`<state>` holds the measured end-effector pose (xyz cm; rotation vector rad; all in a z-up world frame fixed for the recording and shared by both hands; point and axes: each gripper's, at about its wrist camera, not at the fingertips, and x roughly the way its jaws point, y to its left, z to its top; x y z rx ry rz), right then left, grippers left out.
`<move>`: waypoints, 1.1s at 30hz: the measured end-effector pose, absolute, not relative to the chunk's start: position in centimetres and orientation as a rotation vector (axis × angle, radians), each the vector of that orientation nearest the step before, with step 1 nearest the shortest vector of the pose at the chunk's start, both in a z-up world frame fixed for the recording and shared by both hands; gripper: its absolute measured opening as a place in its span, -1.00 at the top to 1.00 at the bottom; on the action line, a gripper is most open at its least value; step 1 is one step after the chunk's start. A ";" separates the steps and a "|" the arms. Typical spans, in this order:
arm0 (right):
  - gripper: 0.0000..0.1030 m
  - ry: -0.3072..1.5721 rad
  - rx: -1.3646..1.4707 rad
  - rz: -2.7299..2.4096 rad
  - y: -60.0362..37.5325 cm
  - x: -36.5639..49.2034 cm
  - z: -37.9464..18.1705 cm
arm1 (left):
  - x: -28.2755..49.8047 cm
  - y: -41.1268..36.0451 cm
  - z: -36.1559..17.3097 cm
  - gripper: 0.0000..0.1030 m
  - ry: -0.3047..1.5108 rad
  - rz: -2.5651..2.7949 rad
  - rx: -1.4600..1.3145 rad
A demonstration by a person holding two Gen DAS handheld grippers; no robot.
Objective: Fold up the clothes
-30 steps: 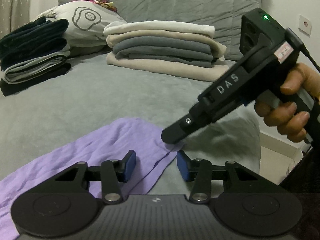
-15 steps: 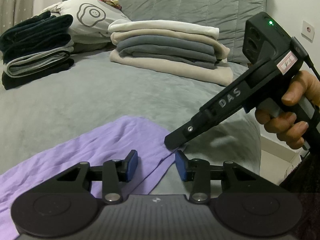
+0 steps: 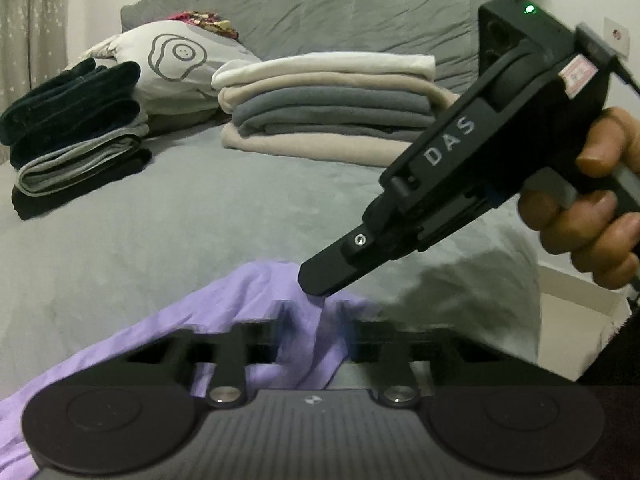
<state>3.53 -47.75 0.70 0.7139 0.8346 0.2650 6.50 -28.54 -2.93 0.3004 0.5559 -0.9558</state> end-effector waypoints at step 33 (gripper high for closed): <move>0.91 0.752 0.748 0.117 -47.8 7.7 -1.3 | 4.5 -29.3 -2.7 1.00 0.498 -0.994 0.200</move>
